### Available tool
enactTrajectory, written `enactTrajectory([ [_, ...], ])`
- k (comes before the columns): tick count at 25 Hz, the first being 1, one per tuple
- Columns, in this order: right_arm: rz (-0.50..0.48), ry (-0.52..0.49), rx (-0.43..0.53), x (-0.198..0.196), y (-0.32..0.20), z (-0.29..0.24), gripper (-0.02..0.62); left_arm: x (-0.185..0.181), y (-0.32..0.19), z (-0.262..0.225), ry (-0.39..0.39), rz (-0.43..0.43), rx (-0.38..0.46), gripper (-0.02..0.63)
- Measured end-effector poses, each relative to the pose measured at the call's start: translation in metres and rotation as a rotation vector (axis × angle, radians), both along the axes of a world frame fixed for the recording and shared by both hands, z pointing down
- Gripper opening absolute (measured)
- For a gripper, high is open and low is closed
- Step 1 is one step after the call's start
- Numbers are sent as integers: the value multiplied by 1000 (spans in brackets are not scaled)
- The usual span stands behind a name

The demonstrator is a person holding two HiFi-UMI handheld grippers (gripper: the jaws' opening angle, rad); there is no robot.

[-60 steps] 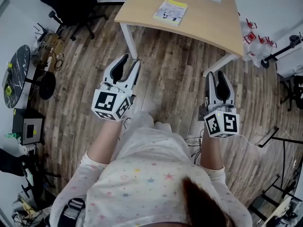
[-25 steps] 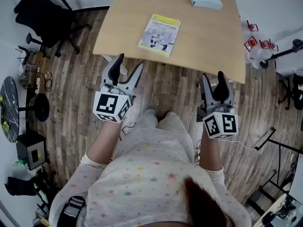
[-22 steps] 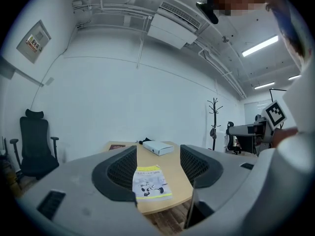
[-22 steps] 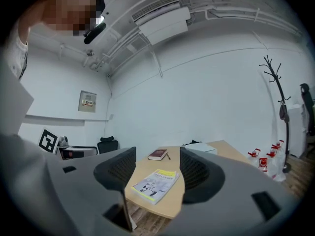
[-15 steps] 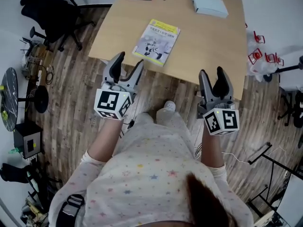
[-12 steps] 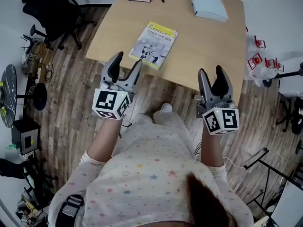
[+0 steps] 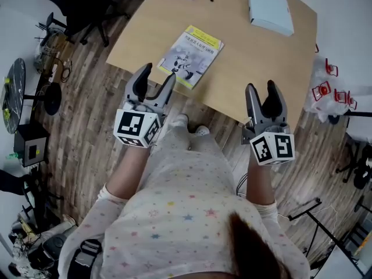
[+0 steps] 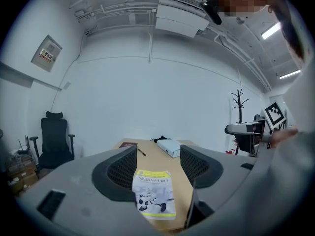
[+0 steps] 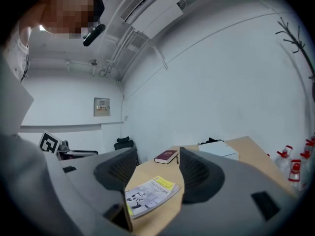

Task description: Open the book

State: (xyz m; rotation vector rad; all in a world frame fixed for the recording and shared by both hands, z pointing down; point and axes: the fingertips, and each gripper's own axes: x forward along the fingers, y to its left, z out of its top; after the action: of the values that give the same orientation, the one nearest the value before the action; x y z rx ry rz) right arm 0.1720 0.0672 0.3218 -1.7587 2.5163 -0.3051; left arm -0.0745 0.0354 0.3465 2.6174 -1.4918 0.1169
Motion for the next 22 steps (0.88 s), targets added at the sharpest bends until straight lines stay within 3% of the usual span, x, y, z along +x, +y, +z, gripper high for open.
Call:
enactTrajectory([
  [9,39,13,-5,-4,-49,-2,255,-2,-62,0,14,21,8,253],
  [22,166,39,-2,-5,-132,-3,255,4,-178,-7,24,150,40,253],
])
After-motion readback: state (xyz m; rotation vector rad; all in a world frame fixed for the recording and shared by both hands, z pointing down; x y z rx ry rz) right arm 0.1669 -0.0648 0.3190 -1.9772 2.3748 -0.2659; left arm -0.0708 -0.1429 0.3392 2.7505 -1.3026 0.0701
